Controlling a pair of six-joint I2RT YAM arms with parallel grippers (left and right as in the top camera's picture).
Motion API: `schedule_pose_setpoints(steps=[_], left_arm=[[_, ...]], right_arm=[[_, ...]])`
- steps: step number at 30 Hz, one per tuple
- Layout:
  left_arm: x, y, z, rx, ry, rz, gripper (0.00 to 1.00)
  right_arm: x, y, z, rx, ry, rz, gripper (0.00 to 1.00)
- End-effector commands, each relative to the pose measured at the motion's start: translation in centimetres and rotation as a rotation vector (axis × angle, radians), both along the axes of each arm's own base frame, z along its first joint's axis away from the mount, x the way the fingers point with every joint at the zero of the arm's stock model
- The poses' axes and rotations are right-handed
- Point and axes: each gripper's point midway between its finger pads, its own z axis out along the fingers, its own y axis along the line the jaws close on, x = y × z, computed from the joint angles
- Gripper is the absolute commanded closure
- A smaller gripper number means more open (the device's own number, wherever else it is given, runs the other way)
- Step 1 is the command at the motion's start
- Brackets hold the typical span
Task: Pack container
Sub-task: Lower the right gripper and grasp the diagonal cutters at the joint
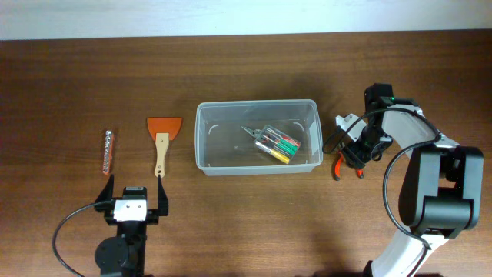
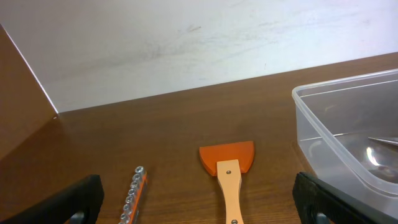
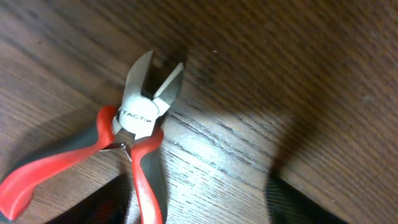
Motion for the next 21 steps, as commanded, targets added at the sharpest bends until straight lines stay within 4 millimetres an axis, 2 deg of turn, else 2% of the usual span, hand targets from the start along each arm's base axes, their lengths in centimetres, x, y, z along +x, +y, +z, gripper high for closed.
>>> schedule_pose_setpoints(steps=[1, 6, 10, 15, 18, 21], left_arm=[[-0.01, 0.25, -0.23, -0.008, 0.001, 0.013, 0.01], [-0.01, 0.25, -0.23, -0.008, 0.001, 0.013, 0.01], [-0.01, 0.25, -0.23, -0.008, 0.001, 0.013, 0.01], [-0.01, 0.25, -0.23, -0.008, 0.001, 0.013, 0.01], [-0.01, 0.25, -0.23, -0.008, 0.001, 0.013, 0.01], [-0.01, 0.25, -0.23, -0.008, 0.001, 0.013, 0.01]], right_arm=[[-1.20, 0.71, -1.31, 0.019, 0.049, 0.007, 0.36], [-1.20, 0.72, -1.32, 0.020, 0.049, -0.002, 0.37], [-1.15, 0.77, -1.32, 0.022, 0.047, -0.019, 0.48], [-1.12, 0.82, -1.32, 0.022, 0.046, -0.019, 0.50], [-1.10, 0.91, -1.32, 0.028, 0.045, -0.020, 0.59], [-1.09, 0.96, -1.32, 0.031, 0.044, -0.027, 0.63]])
